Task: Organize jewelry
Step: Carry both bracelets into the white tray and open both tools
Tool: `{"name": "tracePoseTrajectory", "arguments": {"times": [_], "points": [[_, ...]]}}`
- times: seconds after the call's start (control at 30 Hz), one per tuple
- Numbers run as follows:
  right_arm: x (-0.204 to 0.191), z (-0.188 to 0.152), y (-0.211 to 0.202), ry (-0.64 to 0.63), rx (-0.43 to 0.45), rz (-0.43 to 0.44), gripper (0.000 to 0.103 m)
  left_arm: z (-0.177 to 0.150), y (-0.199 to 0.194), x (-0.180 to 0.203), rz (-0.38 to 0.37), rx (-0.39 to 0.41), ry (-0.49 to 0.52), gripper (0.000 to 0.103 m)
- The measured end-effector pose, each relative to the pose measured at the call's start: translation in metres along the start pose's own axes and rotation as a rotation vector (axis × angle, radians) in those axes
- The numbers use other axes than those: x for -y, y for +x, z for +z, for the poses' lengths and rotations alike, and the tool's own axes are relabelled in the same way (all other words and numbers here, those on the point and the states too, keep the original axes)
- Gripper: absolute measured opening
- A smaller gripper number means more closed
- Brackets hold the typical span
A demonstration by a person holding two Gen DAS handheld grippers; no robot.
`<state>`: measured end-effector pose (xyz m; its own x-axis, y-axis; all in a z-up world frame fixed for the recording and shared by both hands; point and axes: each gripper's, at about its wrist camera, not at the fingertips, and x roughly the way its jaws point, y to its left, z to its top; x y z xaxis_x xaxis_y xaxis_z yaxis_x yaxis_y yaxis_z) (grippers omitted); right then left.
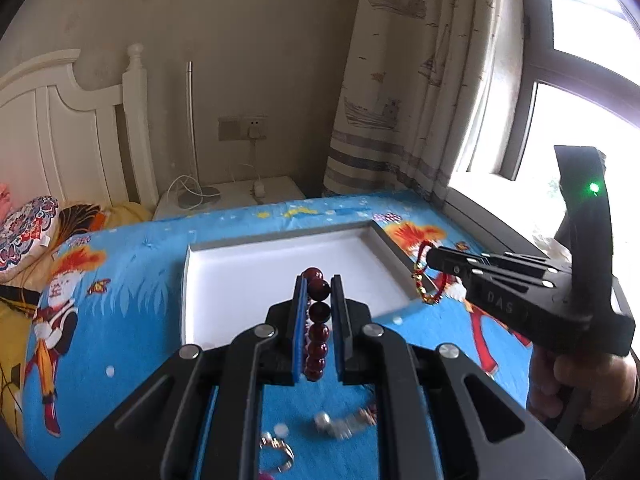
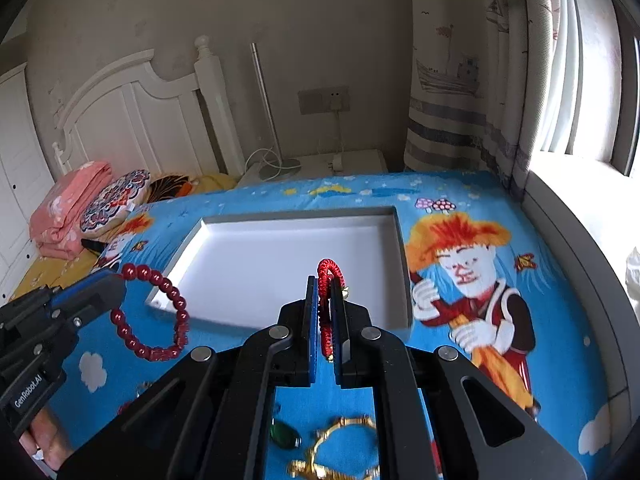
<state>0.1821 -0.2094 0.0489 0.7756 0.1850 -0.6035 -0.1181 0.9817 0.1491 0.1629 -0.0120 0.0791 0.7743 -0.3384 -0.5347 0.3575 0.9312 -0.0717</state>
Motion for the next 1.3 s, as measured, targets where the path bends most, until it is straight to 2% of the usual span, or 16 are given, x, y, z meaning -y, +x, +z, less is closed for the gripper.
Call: {"name": "tracePoseTrajectory", "arguments": {"times": [0.3, 0.57, 0.77, 0.87, 0.9, 0.97, 1.0, 1.03, 1.17, 1.23, 1.3], "points": [[0.003, 0.017, 0.038, 0.002, -0.027, -0.040, 0.008, 0.021, 0.049, -0.009, 0.038, -0.037, -0.017, 0.011], [0.004, 0.022, 0.066, 0.001, -0.072, -0.076, 0.008, 0.017, 0.086, -0.015, 0.064, -0.088, -0.032, 0.011], [0.010, 0.024, 0.084, 0.019, -0.119, -0.096, 0.008, 0.011, 0.107, -0.027, 0.112, -0.123, -0.044, 0.011], [0.015, 0.028, 0.090, 0.029, -0.137, -0.127, 0.012, 0.009, 0.115, -0.035, 0.134, -0.138, -0.061, 0.012], [0.016, 0.028, 0.092, 0.033, -0.146, -0.130, 0.018, 0.009, 0.117, -0.037, 0.136, -0.142, -0.064, 0.012], [0.018, 0.028, 0.095, 0.040, -0.155, -0.133, 0.037, 0.007, 0.123, -0.041, 0.131, -0.161, -0.068, 0.013], [0.018, 0.028, 0.095, 0.040, -0.157, -0.141, 0.053, 0.005, 0.126, -0.043, 0.131, -0.171, -0.073, 0.017], [0.019, 0.028, 0.095, 0.041, -0.155, -0.149, 0.062, 0.005, 0.127, -0.044, 0.133, -0.174, -0.075, 0.020], [0.022, 0.030, 0.094, 0.062, -0.169, -0.170, 0.073, 0.002, 0.124, -0.053, 0.153, -0.181, -0.098, 0.052], [0.024, 0.031, 0.088, 0.074, -0.190, -0.191, 0.078, 0.002, 0.116, -0.057, 0.171, -0.169, -0.109, 0.062], [0.023, 0.033, 0.073, 0.076, -0.187, -0.190, 0.081, 0.002, 0.103, -0.064, 0.224, -0.150, -0.112, 0.072]]}}
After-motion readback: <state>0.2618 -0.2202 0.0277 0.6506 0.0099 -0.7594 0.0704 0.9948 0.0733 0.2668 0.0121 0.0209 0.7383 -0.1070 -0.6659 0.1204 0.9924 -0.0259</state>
